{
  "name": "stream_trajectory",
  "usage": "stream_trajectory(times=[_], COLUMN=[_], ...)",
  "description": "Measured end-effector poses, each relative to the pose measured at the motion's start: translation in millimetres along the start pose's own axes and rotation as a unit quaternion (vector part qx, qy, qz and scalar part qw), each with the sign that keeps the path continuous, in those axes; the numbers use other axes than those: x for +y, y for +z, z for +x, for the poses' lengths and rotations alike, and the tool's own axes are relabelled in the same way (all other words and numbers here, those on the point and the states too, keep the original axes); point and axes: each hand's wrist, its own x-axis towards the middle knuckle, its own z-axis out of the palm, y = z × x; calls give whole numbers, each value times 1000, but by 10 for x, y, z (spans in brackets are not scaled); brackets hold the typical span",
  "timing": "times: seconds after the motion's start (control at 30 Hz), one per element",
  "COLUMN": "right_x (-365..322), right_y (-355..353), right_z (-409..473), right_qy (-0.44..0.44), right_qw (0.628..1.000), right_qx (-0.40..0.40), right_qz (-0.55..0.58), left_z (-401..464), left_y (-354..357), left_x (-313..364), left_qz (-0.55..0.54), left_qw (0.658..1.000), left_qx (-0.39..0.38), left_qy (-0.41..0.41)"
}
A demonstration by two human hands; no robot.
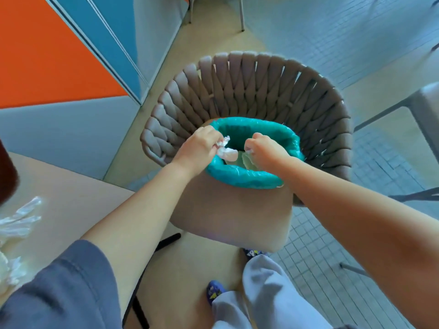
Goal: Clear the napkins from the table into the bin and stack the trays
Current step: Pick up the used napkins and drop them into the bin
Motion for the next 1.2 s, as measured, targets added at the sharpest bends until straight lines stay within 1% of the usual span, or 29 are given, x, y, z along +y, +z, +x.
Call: stream_trajectory(times=[0.07, 0.13, 0.2, 0.23, 0.4, 0.57, 0.73, 0.93, 1.07, 1.2], right_x=[117, 195, 254, 267, 155, -217, -900, -1978, -2641, -3184], right_y=[-10, -33, -37, -33, -19, 10, 67, 201, 406, 671], right_z=[69, 130, 197, 227, 310, 394, 385, 220, 24, -194], right_qy=[11, 23, 28, 25, -1, -58, -140, -241, -300, -362], right_qw=[1000, 1000, 999, 999, 998, 996, 989, 970, 954, 929], right_qx=[-1, -19, -34, -36, -41, -31, 1, 4, -15, -70], right_qz=[0, -9, -17, -21, -46, -56, -48, -33, -28, -40], left_z=[158, 280, 334, 336, 182, -156, -719, -1681, -2398, -3110], left_y=[61, 115, 157, 177, 215, 124, -136, -552, -754, -880], left_x=[2, -7, -29, -52, -172, -255, -420, -708, -874, -1026], left_qz=[-19, -40, -35, -27, -13, -11, -26, -1, 13, 27], left_qw=[1000, 998, 994, 993, 993, 994, 991, 975, 955, 928], left_qx=[-19, -53, -96, -105, -85, -42, 23, 85, 124, 147], left_qy=[1, -6, -29, -40, -75, -102, -127, -204, -269, -341])
